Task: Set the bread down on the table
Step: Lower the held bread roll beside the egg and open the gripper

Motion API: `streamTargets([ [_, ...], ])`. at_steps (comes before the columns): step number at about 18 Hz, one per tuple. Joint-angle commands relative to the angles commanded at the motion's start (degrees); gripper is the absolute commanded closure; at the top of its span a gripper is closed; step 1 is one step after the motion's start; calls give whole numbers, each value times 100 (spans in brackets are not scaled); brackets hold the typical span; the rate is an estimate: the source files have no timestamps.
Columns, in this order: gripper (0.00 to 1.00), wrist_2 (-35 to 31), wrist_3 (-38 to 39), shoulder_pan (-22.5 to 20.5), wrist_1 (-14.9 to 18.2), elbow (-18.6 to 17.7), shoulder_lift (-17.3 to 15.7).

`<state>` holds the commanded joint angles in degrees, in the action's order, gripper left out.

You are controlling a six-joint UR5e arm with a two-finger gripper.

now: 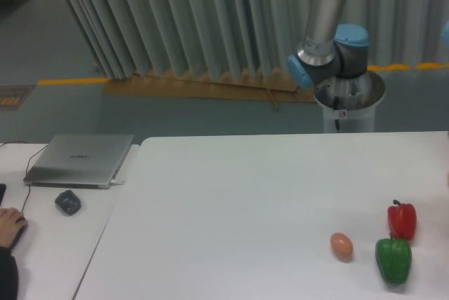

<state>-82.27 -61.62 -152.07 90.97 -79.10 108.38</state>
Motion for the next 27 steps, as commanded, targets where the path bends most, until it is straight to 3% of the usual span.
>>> streamTargets([
  [4,80,27,1010,580,-236,0,139],
  [9,80,1,1820,1187,-1106,-324,237],
  [15,75,-359,2014,1469,-1178,-537,219],
  [16,55,-395,1962,1487,-1178,-545,202],
  [17,11,-395,1918,1487,-1213,-545,201],
  [18,0,-412,1891,1487,-1213,-502,193],
  [27,0,-474,1847,1444,-1423,-510,193],
])
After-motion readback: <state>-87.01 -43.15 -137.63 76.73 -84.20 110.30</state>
